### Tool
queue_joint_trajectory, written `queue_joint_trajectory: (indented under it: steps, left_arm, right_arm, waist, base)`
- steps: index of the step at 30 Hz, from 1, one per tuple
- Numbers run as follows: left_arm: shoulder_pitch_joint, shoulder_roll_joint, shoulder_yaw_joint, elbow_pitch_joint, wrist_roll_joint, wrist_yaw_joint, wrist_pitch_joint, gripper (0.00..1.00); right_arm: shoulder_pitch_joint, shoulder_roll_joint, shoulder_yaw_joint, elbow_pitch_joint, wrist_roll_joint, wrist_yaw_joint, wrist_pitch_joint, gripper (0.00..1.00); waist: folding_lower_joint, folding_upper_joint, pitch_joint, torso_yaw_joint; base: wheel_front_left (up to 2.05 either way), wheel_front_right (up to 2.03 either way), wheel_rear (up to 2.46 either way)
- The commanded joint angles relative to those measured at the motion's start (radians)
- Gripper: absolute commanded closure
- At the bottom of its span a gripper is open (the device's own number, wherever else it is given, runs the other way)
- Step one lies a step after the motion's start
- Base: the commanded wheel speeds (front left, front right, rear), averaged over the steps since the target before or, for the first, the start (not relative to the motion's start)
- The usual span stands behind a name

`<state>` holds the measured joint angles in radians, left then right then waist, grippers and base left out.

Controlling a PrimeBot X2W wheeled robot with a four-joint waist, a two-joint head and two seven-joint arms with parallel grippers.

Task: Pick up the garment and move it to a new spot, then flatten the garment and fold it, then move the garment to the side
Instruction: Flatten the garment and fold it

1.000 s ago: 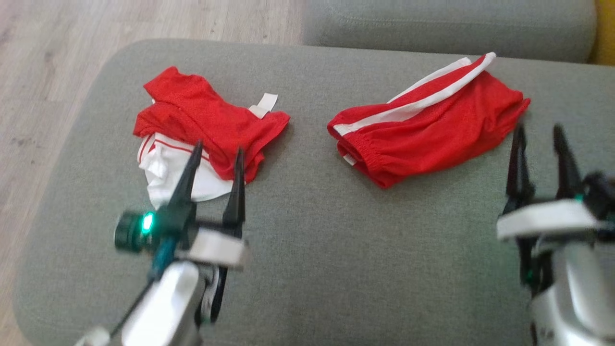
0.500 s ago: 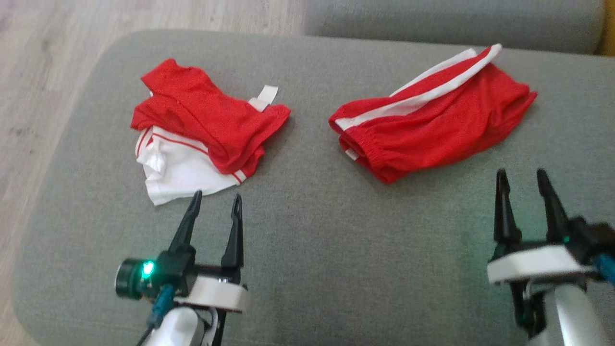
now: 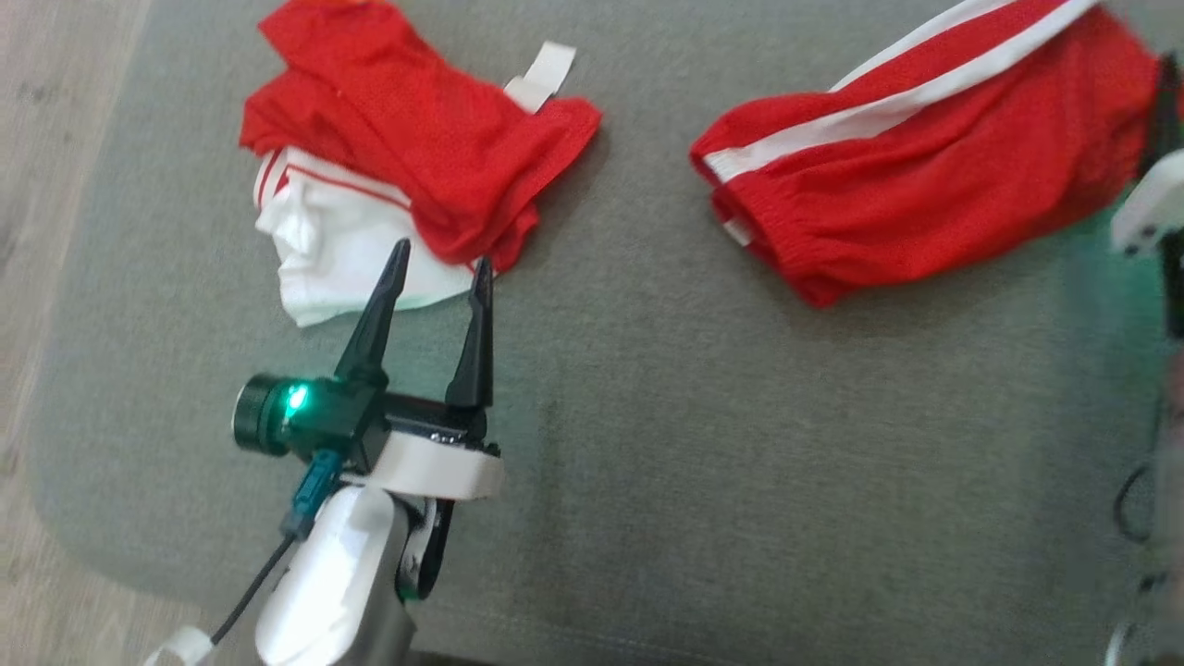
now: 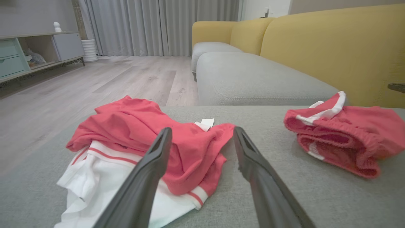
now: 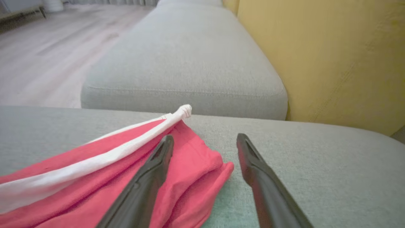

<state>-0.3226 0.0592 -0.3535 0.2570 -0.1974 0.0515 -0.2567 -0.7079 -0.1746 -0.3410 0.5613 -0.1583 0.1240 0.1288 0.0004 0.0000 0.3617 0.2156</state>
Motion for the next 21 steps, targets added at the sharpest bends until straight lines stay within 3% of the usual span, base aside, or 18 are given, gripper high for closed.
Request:
queue_joint_trajectory:
  steps: [1,13,21]
  left_arm:
    - [-0.026,0.005,0.036,-0.031,0.013,-0.005,-0.005,0.00]
    - [-0.037,-0.007,0.051,-0.044,0.033,-0.020,-0.005,0.00]
    - [-0.029,-0.008,0.071,-0.043,0.046,-0.024,-0.005,0.00]
  right_arm:
    - [-0.052,-0.023,0.009,0.003,-0.030,0.007,0.011,0.00]
    - [-0.244,-0.128,-0.086,0.280,-0.213,0.007,0.082,0.00]
    - [-0.259,-0.119,-0.142,0.395,-0.245,0.007,0.131,0.00]
  waist:
    - [-0.0004,0.0000,0.049,0.045]
    - [-0.0004,0.0000,0.100,0.085]
    - [-0.0004,0.0000,0.100,0.070]
  base:
    - [0.00,0.00,0.00]
    - [0.00,0.00,0.00]
    - [0.00,0.00,0.00]
